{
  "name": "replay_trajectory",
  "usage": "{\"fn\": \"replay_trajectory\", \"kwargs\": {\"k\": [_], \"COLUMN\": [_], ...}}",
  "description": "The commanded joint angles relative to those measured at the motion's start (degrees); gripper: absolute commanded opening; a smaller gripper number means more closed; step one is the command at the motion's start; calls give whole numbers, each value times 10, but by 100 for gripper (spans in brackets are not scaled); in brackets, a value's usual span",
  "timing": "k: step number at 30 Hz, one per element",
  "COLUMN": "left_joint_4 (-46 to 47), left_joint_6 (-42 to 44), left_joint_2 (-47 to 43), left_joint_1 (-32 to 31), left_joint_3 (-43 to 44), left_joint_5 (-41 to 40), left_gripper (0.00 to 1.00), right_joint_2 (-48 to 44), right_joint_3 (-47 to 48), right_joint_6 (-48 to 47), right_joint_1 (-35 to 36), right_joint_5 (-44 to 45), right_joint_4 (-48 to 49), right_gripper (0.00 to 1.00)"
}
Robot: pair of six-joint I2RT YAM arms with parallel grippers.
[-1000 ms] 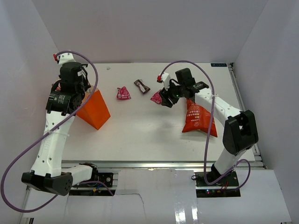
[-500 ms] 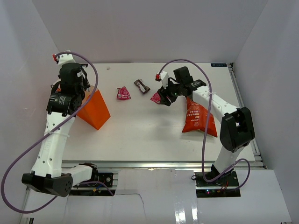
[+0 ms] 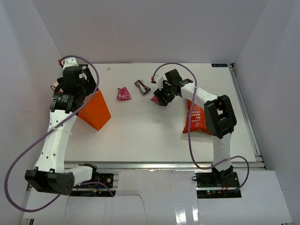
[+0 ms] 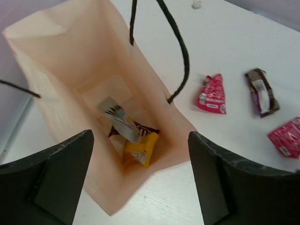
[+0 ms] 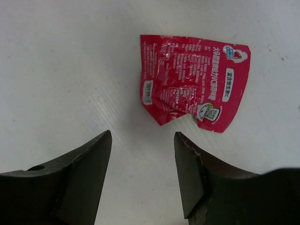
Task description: Place the snacks into the paper bag
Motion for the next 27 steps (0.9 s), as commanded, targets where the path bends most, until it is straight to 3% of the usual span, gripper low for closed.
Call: {"fn": "replay_trajectory", "kwargs": {"k": [1, 8, 12, 16, 20, 23, 24, 27], "left_joint_4": [-25, -5, 45, 105, 146, 162, 169, 215], "left_joint_6": [-26, -75, -147, -223, -261, -277, -282, -316], "left_joint_2": [-41, -107, -132, -154, -148, -142, -143, -138], "left_joint_1": [2, 1, 2, 2, 2, 1, 0, -1], "left_joint_3": [43, 55, -19, -125, -156, -168, -174, -215], "left_joint_5": [87, 267, 390, 460, 516, 537, 541, 582], "left_gripper": [93, 98, 98, 98, 98, 98, 98, 98], "right_joint_2": [34, 102, 117, 137, 158, 165, 164, 146], "right_joint_3": [56, 139, 142, 130, 131, 119, 110, 60], "right_joint_6": [-21, -47, -61, -77, -75, -70, -69, -67], "right_joint_1": [8, 17, 26, 34, 34, 33, 34, 33], "right_joint_5": [47, 81, 89, 110, 129, 125, 124, 118], "right_joint_4": [-10, -19, -12, 1, -2, -16, -17, -15], "right_gripper": [62, 63, 63, 62, 57, 42, 32, 13]}}
